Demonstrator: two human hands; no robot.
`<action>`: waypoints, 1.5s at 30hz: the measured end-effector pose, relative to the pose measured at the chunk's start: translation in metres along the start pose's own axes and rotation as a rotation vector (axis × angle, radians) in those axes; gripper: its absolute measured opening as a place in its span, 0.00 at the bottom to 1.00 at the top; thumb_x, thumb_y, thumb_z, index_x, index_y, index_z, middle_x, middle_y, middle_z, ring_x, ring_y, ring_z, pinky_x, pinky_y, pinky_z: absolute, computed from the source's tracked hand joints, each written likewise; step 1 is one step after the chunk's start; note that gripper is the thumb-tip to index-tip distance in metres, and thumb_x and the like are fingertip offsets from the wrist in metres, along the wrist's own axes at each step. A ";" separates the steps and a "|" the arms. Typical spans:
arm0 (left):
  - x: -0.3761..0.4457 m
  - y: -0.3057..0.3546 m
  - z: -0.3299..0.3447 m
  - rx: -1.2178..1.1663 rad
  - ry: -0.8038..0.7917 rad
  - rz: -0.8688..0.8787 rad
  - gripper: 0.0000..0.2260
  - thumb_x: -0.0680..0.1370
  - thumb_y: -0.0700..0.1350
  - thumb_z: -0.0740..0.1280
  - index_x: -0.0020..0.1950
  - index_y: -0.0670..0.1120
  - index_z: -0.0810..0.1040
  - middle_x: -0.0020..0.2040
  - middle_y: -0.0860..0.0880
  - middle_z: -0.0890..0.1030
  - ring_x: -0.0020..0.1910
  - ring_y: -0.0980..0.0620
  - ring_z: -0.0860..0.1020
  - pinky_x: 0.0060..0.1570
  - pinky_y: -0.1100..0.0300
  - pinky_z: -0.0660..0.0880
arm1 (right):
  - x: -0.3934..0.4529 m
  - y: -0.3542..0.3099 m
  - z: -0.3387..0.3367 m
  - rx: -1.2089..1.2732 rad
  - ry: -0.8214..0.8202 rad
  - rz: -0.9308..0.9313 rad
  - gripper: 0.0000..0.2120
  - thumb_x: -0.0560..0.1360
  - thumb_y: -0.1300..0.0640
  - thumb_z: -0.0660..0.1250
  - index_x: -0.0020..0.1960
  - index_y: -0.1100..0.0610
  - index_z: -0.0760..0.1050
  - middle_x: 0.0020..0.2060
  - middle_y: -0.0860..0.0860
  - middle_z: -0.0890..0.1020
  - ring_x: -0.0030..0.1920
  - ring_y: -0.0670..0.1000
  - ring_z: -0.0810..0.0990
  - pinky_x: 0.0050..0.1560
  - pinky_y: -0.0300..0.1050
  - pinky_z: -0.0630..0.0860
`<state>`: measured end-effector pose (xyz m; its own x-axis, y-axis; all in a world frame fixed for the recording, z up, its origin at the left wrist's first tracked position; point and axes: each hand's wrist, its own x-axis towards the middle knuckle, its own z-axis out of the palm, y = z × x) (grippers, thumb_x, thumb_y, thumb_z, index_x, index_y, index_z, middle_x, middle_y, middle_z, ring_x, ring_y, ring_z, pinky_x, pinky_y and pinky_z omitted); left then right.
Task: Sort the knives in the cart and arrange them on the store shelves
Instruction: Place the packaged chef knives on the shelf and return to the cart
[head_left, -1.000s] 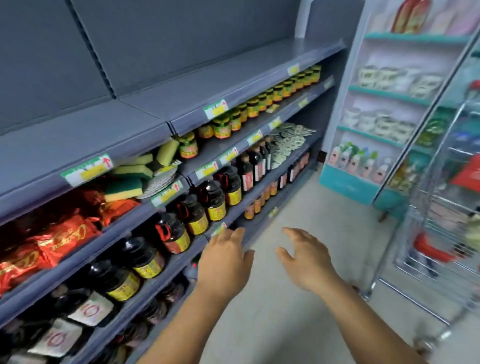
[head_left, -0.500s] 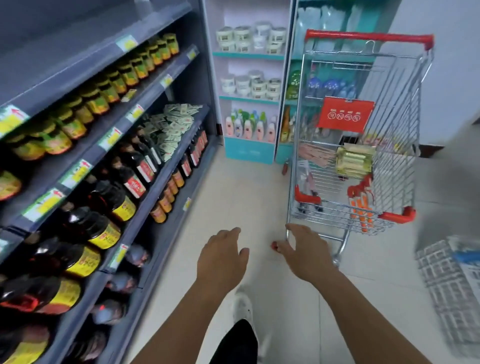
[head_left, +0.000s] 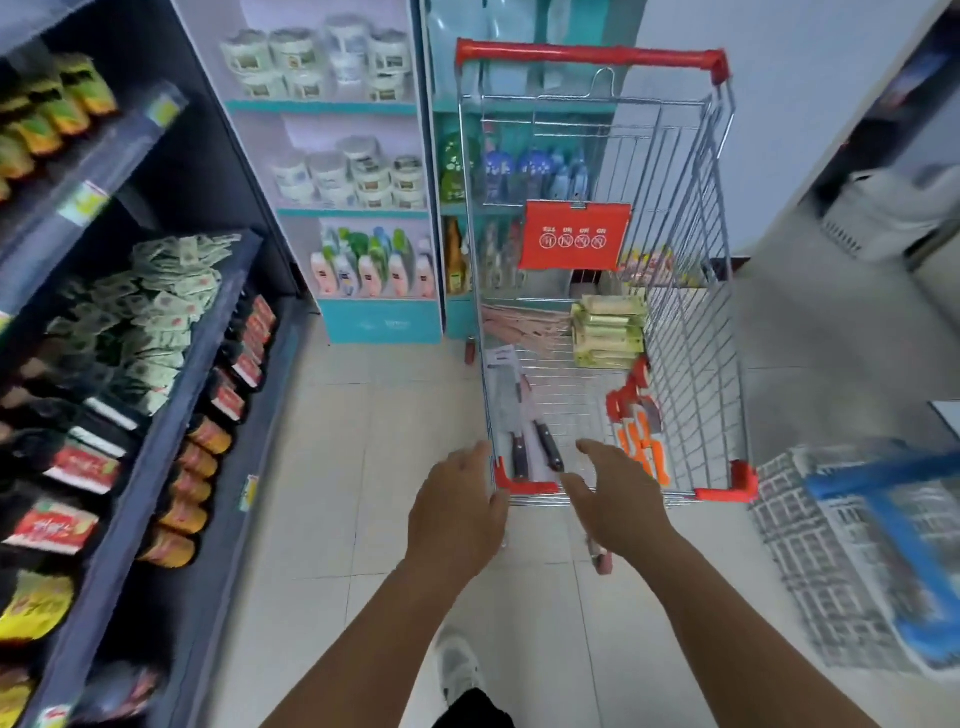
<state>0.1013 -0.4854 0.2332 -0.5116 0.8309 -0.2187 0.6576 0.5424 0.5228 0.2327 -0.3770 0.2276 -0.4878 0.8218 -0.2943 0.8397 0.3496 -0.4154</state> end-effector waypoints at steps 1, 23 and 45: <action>0.017 0.005 0.002 -0.002 -0.015 0.020 0.24 0.80 0.50 0.59 0.76 0.51 0.58 0.70 0.50 0.68 0.68 0.50 0.66 0.62 0.57 0.67 | 0.013 0.001 -0.001 0.017 0.001 0.014 0.21 0.79 0.51 0.60 0.71 0.54 0.67 0.67 0.52 0.73 0.66 0.54 0.71 0.65 0.47 0.66; 0.228 0.018 0.155 -0.036 -0.311 -0.501 0.24 0.77 0.41 0.62 0.71 0.49 0.58 0.60 0.46 0.72 0.54 0.46 0.75 0.47 0.53 0.76 | 0.262 0.076 0.062 0.162 -0.470 0.164 0.21 0.79 0.55 0.60 0.70 0.56 0.64 0.62 0.55 0.75 0.59 0.55 0.76 0.50 0.42 0.68; 0.264 -0.016 0.285 0.113 -0.181 -0.794 0.27 0.75 0.46 0.68 0.69 0.48 0.59 0.73 0.41 0.53 0.71 0.43 0.58 0.68 0.52 0.60 | 0.325 0.130 0.186 0.017 -0.537 0.065 0.39 0.69 0.59 0.71 0.72 0.59 0.52 0.60 0.62 0.64 0.52 0.65 0.73 0.53 0.54 0.73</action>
<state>0.1135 -0.2397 -0.0676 -0.7570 0.1958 -0.6234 0.1937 0.9784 0.0720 0.1391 -0.1483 -0.0825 -0.4921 0.4947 -0.7163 0.8704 0.2946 -0.3944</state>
